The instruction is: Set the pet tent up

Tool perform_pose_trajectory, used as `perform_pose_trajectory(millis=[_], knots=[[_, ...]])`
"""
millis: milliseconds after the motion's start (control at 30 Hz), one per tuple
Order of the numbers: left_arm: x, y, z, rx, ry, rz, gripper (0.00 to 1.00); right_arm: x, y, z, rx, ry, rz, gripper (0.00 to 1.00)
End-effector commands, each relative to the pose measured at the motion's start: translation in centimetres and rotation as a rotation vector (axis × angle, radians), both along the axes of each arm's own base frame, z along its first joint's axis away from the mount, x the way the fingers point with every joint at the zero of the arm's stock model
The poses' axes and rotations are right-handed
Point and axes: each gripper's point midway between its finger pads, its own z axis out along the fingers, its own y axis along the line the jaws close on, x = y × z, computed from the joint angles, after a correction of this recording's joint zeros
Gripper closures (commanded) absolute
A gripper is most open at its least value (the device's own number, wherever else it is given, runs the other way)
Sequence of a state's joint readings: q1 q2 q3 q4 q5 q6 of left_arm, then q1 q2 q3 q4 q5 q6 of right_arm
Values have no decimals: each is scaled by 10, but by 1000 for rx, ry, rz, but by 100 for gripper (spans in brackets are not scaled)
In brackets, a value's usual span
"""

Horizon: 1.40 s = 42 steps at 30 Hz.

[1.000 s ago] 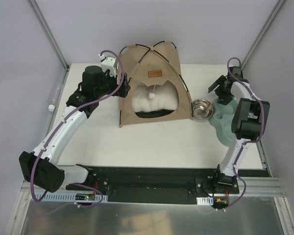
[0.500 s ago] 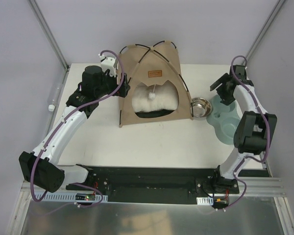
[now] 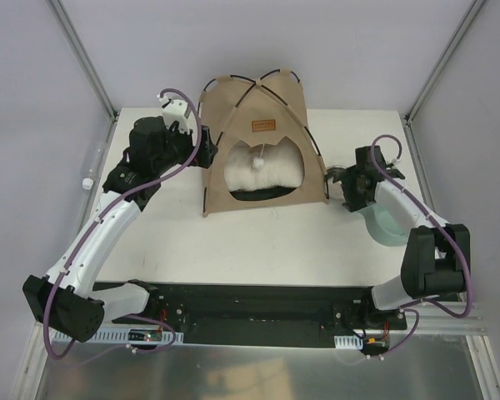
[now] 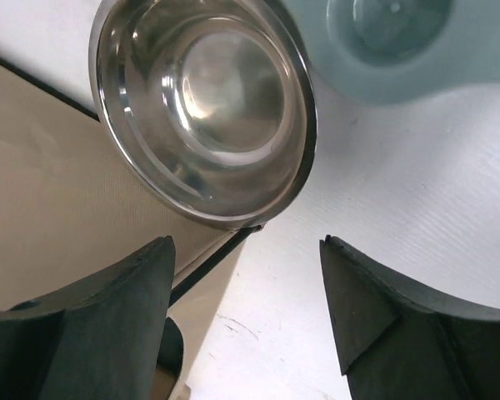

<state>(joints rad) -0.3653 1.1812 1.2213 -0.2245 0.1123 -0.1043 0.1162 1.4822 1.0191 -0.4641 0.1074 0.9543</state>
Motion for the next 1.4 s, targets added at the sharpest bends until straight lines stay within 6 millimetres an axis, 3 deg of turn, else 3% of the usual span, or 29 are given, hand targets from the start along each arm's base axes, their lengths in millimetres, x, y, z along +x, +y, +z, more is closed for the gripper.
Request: perform_pose_trajectory(millis=[0,267,500,567,667,867,1067,1367], knots=[[-9,6,17,-31,-51,18,11,16,-16,11,-29,-89,-205,25],[-16,11,19,-29,-58,33,11,27,-20,-18,-77,-37,-307,30],[-19,15,22,-24,-67,43,11,30,-14,-26,-90,-29,-317,37],[-20,15,22,-24,-66,42,11,34,-13,-31,-98,-22,-309,46],[-19,15,24,-24,-69,41,10,42,-12,-32,-108,-28,-302,68],[-22,18,30,-21,-84,49,10,60,-10,-11,-113,-104,-294,100],[-25,20,33,-18,-92,50,10,73,-17,24,-167,-194,-266,100],[-26,22,34,-18,-97,54,10,65,-28,74,-236,-281,-214,100]])
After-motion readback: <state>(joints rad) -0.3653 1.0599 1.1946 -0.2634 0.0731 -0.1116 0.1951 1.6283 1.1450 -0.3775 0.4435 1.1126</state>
